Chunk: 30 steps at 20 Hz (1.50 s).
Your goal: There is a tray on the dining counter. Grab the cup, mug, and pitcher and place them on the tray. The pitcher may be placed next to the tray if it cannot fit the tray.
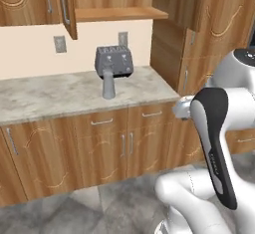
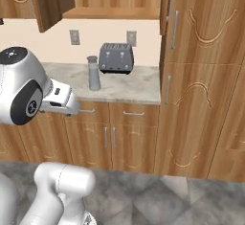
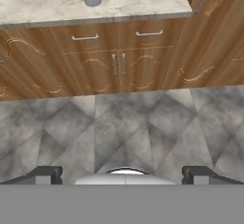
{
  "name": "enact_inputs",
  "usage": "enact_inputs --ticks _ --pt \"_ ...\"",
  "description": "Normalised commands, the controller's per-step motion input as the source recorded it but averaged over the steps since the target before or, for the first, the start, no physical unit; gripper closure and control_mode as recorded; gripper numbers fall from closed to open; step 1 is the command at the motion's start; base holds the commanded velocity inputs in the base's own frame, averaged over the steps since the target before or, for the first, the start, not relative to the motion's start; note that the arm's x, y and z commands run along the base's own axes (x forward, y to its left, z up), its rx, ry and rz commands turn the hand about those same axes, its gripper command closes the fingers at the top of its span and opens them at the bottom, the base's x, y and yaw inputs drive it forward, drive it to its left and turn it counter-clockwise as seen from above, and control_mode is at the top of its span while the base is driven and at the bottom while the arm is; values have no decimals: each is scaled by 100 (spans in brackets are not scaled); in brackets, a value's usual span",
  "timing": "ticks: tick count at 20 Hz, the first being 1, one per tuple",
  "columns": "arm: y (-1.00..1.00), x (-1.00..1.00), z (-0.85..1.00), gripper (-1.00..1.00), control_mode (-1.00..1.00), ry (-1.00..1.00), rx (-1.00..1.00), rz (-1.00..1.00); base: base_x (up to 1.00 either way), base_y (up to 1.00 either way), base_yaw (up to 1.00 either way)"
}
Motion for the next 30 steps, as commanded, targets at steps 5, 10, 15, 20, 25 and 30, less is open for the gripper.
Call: enact_inputs --ticks 5,10,15,20,25,30 --pt "0 0 0 -100 100 0 0 0 59 -4 31" --pt "0 0 0 -100 100 0 0 0 77 -17 11" --pt "0 0 0 -100 100 0 0 0 88 0 5" --pt "0 0 0 -100 100 0 0 0 70 -6 1" --pt "0 0 0 -100 100 0 0 0 31 -1 4" --pt "0 0 0 -100 100 0 0 0 40 0 4"
